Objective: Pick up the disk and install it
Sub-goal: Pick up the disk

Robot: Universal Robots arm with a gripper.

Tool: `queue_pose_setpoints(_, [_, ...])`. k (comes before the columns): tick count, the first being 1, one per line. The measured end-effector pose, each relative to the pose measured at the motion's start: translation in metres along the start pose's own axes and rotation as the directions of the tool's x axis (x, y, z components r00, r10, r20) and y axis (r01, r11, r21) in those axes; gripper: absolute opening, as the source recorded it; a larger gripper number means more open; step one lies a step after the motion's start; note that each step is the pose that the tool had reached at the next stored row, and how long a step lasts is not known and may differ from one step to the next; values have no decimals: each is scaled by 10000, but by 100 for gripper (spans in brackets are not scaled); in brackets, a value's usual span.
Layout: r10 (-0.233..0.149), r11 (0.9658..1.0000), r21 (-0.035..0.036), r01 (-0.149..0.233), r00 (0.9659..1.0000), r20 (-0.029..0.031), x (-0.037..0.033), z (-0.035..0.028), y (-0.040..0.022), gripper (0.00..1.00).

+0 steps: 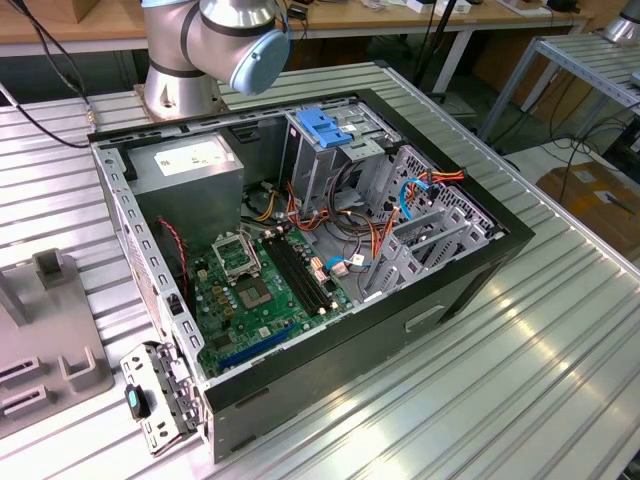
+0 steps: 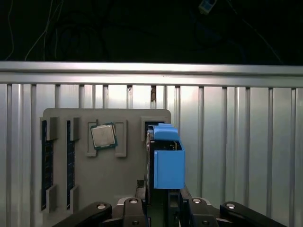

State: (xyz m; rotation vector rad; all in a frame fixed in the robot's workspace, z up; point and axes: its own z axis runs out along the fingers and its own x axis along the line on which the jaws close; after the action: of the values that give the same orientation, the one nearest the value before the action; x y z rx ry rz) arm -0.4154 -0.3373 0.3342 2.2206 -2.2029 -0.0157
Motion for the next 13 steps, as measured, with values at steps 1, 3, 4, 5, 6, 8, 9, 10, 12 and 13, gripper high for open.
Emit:
queue_pose_setpoints(1, [0, 10000, 0, 0, 10000, 0, 0, -21, 0, 35])
queue_pose_setpoints(3, [0, 10000, 1, 0, 10000, 0, 0, -81, 1, 35])
queue_pose_setpoints(4, [0, 10000, 0, 0, 10000, -1, 0, -97, 2, 35])
queue_pose_setpoints(5, [0, 10000, 0, 0, 10000, 0, 0, -113, 2, 35])
queue_pose_setpoints(6, [0, 10000, 0, 0, 10000, 0, 0, -128, 2, 35])
queue_pose_setpoints(8, [0, 10000, -1, 0, 10000, -1, 0, -170, 3, 35])
queue_pose_setpoints(9, [0, 10000, 0, 0, 10000, 0, 0, -194, 3, 35])
queue_pose_setpoints(10, [0, 10000, 0, 0, 10000, 0, 0, -210, 3, 35])
queue_pose_setpoints(12, [0, 10000, -1, 0, 10000, 0, 0, -247, 4, 35])
queue_pose_setpoints(13, [0, 10000, 0, 0, 10000, 0, 1, -262, 5, 35])
